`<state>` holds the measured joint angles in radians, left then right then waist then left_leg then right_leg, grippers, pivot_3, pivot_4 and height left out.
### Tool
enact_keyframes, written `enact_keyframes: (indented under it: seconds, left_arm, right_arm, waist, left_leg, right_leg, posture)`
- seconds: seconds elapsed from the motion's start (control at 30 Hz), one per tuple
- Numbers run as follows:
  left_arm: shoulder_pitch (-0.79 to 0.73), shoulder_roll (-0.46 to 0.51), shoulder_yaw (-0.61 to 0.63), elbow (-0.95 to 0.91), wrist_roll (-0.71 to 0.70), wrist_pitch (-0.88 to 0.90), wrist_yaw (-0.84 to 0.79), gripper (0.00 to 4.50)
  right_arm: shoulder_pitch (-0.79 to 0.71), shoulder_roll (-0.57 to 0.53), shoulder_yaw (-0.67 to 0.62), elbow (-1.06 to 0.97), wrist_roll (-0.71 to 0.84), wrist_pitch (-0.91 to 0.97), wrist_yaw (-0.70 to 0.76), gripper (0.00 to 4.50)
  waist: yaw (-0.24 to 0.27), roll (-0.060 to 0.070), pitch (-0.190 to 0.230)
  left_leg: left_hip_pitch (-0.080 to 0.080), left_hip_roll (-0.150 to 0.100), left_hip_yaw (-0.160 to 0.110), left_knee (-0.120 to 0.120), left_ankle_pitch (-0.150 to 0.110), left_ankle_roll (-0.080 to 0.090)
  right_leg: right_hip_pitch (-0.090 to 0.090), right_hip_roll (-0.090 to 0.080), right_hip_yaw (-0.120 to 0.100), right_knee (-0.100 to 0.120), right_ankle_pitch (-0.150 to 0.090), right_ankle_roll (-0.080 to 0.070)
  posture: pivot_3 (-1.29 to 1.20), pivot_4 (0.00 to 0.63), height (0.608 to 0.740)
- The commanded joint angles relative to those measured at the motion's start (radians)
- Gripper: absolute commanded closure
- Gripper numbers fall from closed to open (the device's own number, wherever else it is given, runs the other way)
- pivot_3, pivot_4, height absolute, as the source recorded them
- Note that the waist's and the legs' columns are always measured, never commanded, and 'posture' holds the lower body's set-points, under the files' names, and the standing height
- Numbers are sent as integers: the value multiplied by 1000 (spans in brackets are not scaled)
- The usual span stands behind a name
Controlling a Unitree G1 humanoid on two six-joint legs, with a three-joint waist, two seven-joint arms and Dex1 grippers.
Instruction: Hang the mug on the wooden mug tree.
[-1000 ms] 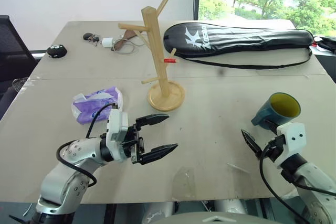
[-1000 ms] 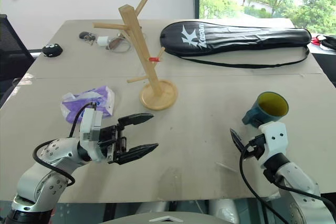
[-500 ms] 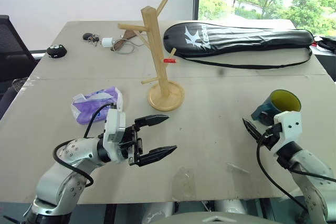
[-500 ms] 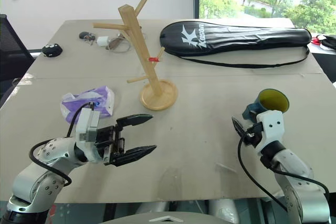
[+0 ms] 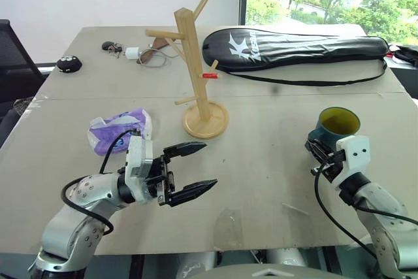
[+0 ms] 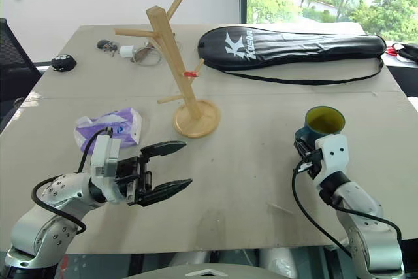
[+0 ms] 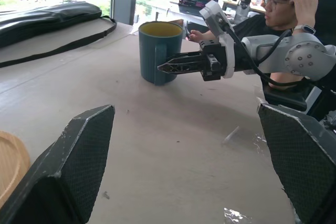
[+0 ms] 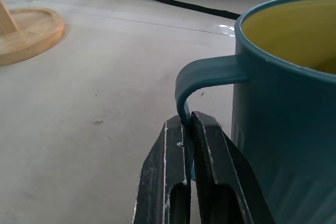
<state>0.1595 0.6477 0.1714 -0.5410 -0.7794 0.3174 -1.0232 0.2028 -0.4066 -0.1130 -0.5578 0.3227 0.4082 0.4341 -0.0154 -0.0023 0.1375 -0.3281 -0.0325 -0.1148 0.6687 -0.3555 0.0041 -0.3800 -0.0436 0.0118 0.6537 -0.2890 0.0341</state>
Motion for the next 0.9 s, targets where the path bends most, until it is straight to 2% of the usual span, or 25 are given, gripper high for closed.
enact_keyframes:
  seconds: [0.03,0.13,0.2,0.33,0.4,0.6,0.9]
  left_arm:
    - [3,-75,59,-24,-32,-71,51,0]
    - [52,-165,131,12,-55,-176,19,0]
    - [92,-174,163,26,-53,-210,-20,0]
    - [143,-179,210,24,-56,-216,14,0]
    - [157,-176,220,14,-59,-215,18,0]
    - [197,-183,238,-21,-50,-218,49,0]
    - [288,-209,281,-94,-105,-239,69,0]
  right_arm:
    - [-99,-47,9,-39,68,6,87,4441]
    - [-310,-77,40,-47,170,123,131,4441]
    - [-454,-78,76,-35,227,208,142,4441]
    - [-712,-57,139,9,319,392,128,4441]
    - [-794,-54,159,26,340,444,130,4441]
    - [-926,-44,205,52,355,524,124,4441]
    - [-997,-19,241,58,353,555,126,4441]
  waist:
    - [-2,0,0]
    - [-5,0,1]
    - [-6,1,1]
    - [3,0,2]
    - [7,0,2]
    - [2,0,2]
    - [-4,-1,1]
  left_leg:
    - [0,0,0,0,0,0]
    - [0,0,1,1,0,0]
    - [0,0,-1,0,0,0]
    - [-1,0,-2,0,0,0]
    - [-2,0,-4,0,0,0]
    - [-5,-1,-7,0,0,0]
    - [-17,-1,-7,2,0,0]
  right_leg:
    - [0,0,0,0,0,0]
    - [0,0,1,1,0,0]
    - [0,0,-1,1,0,0]
    - [0,0,-1,-1,0,0]
    - [-1,0,-3,-3,0,0]
    - [-1,-2,-6,-7,0,0]
    - [-14,-1,-6,-2,0,0]
  posture:
    - [0,150,740]
    - [0,150,740]
    - [0,150,740]
    - [0,150,740]
    - [0,150,740]
    - [0,150,740]
    - [0,150,740]
